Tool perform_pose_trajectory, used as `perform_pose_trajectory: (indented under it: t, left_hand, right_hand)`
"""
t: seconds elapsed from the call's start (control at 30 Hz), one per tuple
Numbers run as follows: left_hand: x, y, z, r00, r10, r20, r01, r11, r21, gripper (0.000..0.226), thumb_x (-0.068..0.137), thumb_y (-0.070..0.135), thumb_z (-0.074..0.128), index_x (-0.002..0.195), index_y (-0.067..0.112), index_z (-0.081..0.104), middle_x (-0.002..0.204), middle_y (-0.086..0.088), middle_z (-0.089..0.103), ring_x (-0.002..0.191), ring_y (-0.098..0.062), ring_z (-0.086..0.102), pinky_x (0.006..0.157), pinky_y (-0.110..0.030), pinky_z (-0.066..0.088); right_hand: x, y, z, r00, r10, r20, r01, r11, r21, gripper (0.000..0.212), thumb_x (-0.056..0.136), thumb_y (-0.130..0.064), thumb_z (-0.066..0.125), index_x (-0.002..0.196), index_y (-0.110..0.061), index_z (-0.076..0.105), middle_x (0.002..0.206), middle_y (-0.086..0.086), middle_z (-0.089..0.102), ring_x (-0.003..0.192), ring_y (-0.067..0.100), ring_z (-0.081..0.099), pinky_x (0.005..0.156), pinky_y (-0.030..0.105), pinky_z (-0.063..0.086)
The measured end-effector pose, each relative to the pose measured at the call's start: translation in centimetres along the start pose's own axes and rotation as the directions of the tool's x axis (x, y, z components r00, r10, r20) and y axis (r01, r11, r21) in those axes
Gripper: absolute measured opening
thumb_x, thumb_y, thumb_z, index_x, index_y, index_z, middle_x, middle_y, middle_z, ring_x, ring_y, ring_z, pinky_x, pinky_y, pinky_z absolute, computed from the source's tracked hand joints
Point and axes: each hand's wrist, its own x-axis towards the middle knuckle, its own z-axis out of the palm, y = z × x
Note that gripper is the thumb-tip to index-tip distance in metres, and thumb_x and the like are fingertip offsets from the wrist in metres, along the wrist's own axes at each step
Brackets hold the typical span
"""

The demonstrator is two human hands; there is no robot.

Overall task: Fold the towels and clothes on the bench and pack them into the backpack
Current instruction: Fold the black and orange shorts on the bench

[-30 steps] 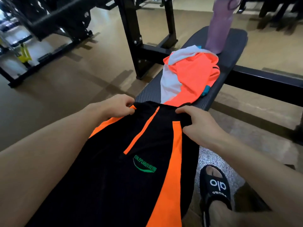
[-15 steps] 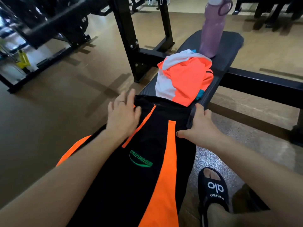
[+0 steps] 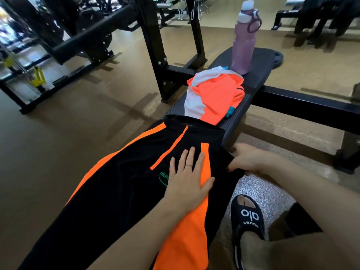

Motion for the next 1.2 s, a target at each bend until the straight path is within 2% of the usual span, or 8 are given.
perform_pose_trajectory:
  t: [0.13,0.23,0.4,0.63,0.87,0.97,1.07,1.2]
  left_hand:
    - [-1.2,2.0,-0.3,0.993,0.058,-0.099,-0.05,0.996,0.079,0.082,0.092,0.061,0.044,0.159,0.019,0.026,0.165,-0.015,0.025,0.152,-0.035,0.022,0.122,-0.056,0.015]
    - [-2.6,4.3,-0.7,0.968,0.149,-0.2,-0.147,0.989,0.029,0.069,0.082,0.063,0.054,0.13,0.014,0.053,0.133,-0.01,0.051,0.125,-0.033,0.048,0.107,-0.046,0.039]
    - [-4.1,7.4,-1.9,0.996,-0.049,-0.079,0.03,0.974,-0.227,0.071,0.073,0.075,0.063,0.109,0.018,0.043,0.11,0.002,0.047,0.106,-0.022,0.049,0.086,-0.035,0.04]
    - [-3.7,8.7,-3.2,0.959,-0.281,0.018,0.247,0.807,-0.537,0.064,0.086,0.067,0.06,0.122,0.018,0.042,0.121,-0.001,0.051,0.113,-0.026,0.056,0.083,-0.038,0.045]
    - [-3.1,7.4,-3.5,0.948,-0.318,-0.003,0.268,0.806,-0.527,0.041,0.096,0.055,0.053,0.114,0.019,0.048,0.111,-0.003,0.058,0.104,-0.028,0.061,0.087,-0.047,0.052]
    - [-3.5,5.8,-3.4,0.972,-0.215,-0.096,0.17,0.923,-0.345,0.047,0.09,0.062,0.057,0.108,0.02,0.046,0.108,0.0,0.052,0.101,-0.025,0.056,0.085,-0.047,0.051]
    - [-3.7,3.8,-2.8,0.986,-0.167,0.004,0.155,0.907,-0.392,0.064,0.082,0.071,0.061,0.117,0.019,0.047,0.114,0.002,0.046,0.108,-0.023,0.051,0.093,-0.044,0.049]
    - [-4.0,3.3,-2.6,0.987,-0.131,0.091,0.157,0.894,-0.419,0.101,0.057,0.092,0.046,0.128,0.021,0.044,0.121,0.003,0.041,0.114,-0.023,0.045,0.1,-0.04,0.043]
  right_hand:
    - [-1.1,0.3,0.1,0.998,-0.06,0.003,0.06,0.985,-0.16,0.023,0.08,-0.014,0.07,0.101,-0.006,0.068,0.098,0.013,0.069,0.082,0.025,0.065,0.069,0.032,0.054]
    - [-2.1,-0.3,0.3,0.99,-0.143,0.016,0.142,0.99,0.019,0.013,0.08,-0.015,0.072,0.093,-0.01,0.07,0.092,0.007,0.07,0.084,0.017,0.064,0.074,0.028,0.051]
    - [-3.4,-0.5,0.7,0.982,-0.164,0.094,0.12,0.926,0.358,0.008,0.083,-0.011,0.067,0.091,-0.01,0.067,0.079,0.005,0.07,0.08,0.021,0.069,0.076,0.039,0.057]
    - [-4.0,-2.1,1.3,0.972,-0.208,0.113,0.153,0.917,0.369,0.023,0.08,-0.015,0.067,0.066,-0.019,0.049,0.057,0.004,0.039,0.05,0.016,0.039,0.049,0.028,0.031]
    - [-3.5,-2.2,0.8,0.94,-0.34,-0.021,0.325,0.876,0.356,0.021,0.072,-0.018,0.071,0.08,-0.001,0.062,0.073,0.006,0.06,0.073,0.016,0.057,0.07,0.033,0.045]
    - [-2.9,-1.5,0.8,0.909,-0.374,-0.186,0.415,0.859,0.301,0.006,0.086,-0.004,0.062,0.081,-0.008,0.062,0.078,0.001,0.066,0.076,0.015,0.059,0.072,0.031,0.046]
    - [-2.2,-1.0,0.8,0.881,-0.375,-0.288,0.432,0.886,0.168,0.006,0.091,-0.014,0.061,0.086,-0.01,0.06,0.082,0.003,0.065,0.079,0.018,0.059,0.07,0.032,0.045]
    - [-2.7,-0.7,1.2,0.97,-0.238,-0.042,0.242,0.963,0.117,0.033,0.091,-0.041,0.065,0.099,-0.009,0.061,0.087,0.008,0.065,0.074,0.021,0.06,0.061,0.033,0.046]
